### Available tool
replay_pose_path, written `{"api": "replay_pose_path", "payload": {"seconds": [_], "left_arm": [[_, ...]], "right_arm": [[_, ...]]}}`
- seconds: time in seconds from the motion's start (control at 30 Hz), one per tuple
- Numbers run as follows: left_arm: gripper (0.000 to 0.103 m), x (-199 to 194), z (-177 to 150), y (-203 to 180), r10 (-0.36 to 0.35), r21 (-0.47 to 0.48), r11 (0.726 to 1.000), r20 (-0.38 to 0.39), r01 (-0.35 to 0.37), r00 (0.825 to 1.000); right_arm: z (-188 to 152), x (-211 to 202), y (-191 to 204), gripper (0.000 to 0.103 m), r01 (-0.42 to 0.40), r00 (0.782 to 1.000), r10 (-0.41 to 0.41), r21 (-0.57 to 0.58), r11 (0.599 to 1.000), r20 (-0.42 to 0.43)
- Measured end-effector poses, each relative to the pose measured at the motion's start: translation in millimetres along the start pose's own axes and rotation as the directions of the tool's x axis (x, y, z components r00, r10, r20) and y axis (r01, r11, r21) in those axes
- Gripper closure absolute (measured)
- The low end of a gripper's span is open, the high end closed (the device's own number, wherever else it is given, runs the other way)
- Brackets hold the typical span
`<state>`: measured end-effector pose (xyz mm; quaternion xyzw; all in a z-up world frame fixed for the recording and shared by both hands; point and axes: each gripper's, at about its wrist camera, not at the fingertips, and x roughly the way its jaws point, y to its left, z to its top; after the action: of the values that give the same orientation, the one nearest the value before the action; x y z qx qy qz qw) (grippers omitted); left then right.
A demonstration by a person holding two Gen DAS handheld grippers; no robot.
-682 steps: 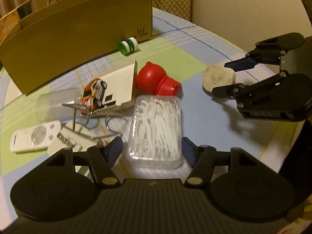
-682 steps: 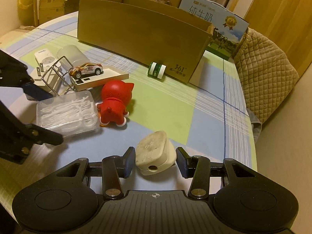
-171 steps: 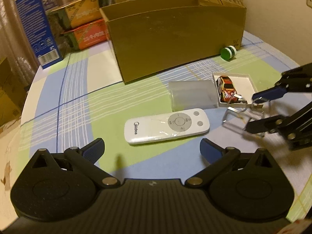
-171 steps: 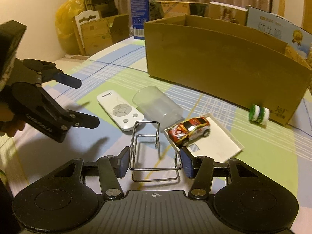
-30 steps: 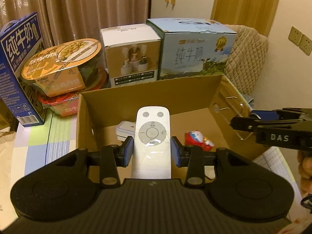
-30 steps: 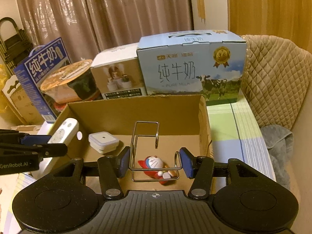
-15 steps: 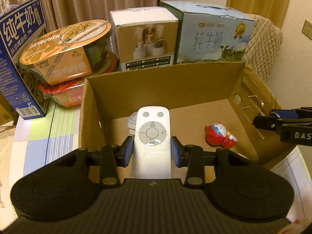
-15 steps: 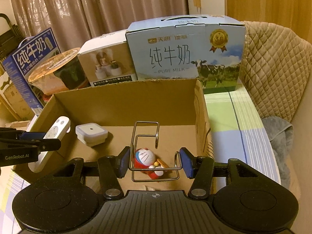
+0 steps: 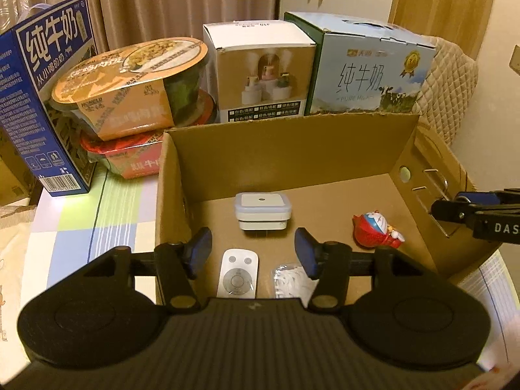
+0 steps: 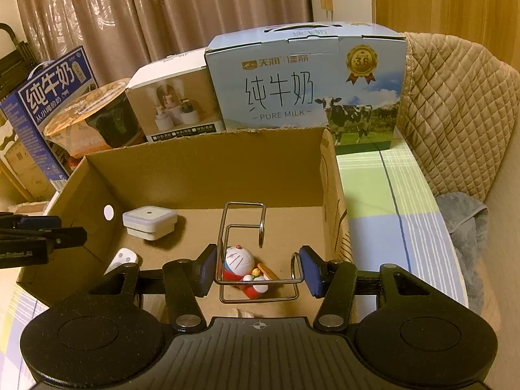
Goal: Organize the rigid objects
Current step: 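Open the left tool to drop the remote while the right tool releases the rack, then withdraw both tools from the cardboard box back over the table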
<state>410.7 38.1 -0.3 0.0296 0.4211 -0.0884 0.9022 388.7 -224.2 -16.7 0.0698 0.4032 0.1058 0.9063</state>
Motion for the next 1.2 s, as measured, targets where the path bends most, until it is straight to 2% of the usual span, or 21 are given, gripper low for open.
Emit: {"api": "replay_pose_path", "payload": {"seconds": [0.37, 0.43, 0.5, 0.53, 0.57, 0.63, 0.93, 1.2], "left_arm": [[0.052, -4, -8, 2, -0.017, -0.014, 1.0, -0.006, 0.017, 1.0], [0.047, -6, -8, 3, -0.019, -0.021, 1.0, -0.003, 0.019, 1.0], [0.035, -8, -8, 3, -0.024, -0.027, 0.999, 0.0, 0.024, 1.0], [0.034, -11, -9, 3, -0.026, -0.026, 0.999, 0.008, 0.026, 1.0], [0.034, -13, -9, 2, -0.028, -0.023, 0.999, 0.014, 0.028, 1.0], [0.032, -18, -10, 2, -0.028, -0.022, 0.999, 0.021, 0.028, 0.999], [0.027, -51, -20, 6, -0.032, -0.043, 0.998, 0.069, 0.035, 0.997], [0.02, -98, -36, -3, -0.04, -0.045, 0.998, 0.113, 0.046, 0.993]], "right_arm": [[-1, -2, -2, 0.052, 0.001, 1.0, -0.001, 0.0, 1.0, -0.003], [-1, -3, -3, 0.052, -0.021, 1.0, 0.021, 0.01, 1.0, 0.004], [-1, -5, -6, 0.052, -0.079, 0.996, 0.078, 0.02, 0.997, 0.031], [-1, -5, -5, 0.048, -0.08, 0.996, 0.08, 0.017, 0.997, 0.034], [0, -7, -5, 0.04, -0.072, 0.997, 0.071, 0.016, 0.997, 0.043], [0, -12, -5, 0.032, -0.086, 0.994, 0.085, 0.019, 0.996, 0.071], [-3, -39, -6, 0.031, -0.085, 0.991, 0.082, 0.021, 0.996, 0.105], [-17, -80, 4, 0.031, -0.078, 0.99, 0.076, 0.017, 0.997, 0.12]]}}
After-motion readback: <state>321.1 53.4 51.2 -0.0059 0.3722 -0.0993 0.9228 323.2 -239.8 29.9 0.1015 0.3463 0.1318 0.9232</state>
